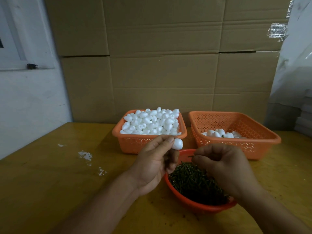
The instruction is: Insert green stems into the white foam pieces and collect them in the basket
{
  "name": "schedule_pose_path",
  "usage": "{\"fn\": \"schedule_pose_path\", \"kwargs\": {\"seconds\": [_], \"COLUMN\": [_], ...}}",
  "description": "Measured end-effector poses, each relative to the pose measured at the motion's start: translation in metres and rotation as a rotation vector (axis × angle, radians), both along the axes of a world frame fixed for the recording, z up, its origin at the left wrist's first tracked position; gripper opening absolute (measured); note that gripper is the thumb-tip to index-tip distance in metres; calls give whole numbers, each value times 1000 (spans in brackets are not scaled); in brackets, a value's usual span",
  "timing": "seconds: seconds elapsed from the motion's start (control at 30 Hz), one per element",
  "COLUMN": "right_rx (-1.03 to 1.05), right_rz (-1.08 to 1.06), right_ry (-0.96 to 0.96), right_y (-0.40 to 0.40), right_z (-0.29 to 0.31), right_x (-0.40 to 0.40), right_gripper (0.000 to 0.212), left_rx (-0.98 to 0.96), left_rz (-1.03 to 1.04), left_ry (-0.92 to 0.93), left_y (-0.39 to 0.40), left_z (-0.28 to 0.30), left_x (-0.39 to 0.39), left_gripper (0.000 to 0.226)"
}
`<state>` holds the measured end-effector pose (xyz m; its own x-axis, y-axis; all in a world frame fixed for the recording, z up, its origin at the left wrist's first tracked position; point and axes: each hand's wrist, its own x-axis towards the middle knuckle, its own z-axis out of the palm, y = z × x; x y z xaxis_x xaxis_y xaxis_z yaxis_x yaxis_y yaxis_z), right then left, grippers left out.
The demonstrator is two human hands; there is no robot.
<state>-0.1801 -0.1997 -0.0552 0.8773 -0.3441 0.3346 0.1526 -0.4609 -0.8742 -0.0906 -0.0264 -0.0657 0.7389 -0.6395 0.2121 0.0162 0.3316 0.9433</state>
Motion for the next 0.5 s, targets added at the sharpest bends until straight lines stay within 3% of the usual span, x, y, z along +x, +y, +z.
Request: {"fn": "schedule_pose_path", "kwargs": {"seconds": [0.1, 0.2, 0.3, 0.5], "right_rx": [287, 431, 487, 471], "right_rz": [103, 186, 223, 242], "right_ry": [-28, 1, 12, 10], "right_y": [2, 3, 2, 4], "right_z": [5, 6, 5, 4], "right_x": [-2, -2, -1, -2], "right_gripper": [9, 12, 28, 31], "left_rx": [12, 25, 35, 55], "left_rz": [25, 38, 47, 34], "left_ry": [3, 11, 18, 21], "left_y": [1, 1, 0, 0], "left_z": [-1, -2, -2, -2], "left_x": [1, 1, 1, -2], "left_gripper": [25, 26, 27, 28]}}
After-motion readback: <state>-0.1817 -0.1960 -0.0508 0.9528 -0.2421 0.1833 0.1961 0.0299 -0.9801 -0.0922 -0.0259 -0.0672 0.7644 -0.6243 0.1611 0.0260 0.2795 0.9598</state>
